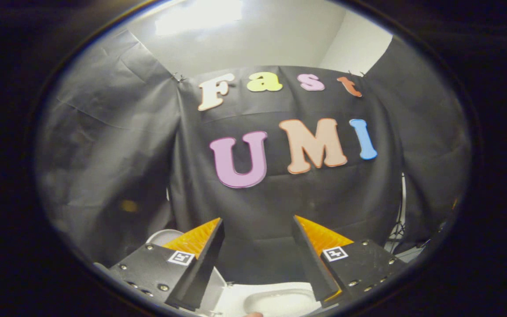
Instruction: Open the toilet lid.
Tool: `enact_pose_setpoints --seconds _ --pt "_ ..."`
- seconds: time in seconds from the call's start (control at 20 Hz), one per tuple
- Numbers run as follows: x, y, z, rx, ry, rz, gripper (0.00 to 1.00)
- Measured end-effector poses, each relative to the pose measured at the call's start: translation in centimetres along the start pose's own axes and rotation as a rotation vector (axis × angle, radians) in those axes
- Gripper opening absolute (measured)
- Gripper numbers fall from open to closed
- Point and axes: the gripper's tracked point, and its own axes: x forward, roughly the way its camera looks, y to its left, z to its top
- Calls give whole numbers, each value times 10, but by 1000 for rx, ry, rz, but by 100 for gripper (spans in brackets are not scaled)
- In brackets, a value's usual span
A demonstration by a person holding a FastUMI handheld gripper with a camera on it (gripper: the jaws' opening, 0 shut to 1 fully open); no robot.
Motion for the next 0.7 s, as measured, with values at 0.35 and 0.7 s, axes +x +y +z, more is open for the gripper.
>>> enact_pose_setpoints --seconds 0.35,0.7 --pt "-45 -122 -30 16 86 -64 90" --pt "-76 -193 -58 -1 159 -73 90"
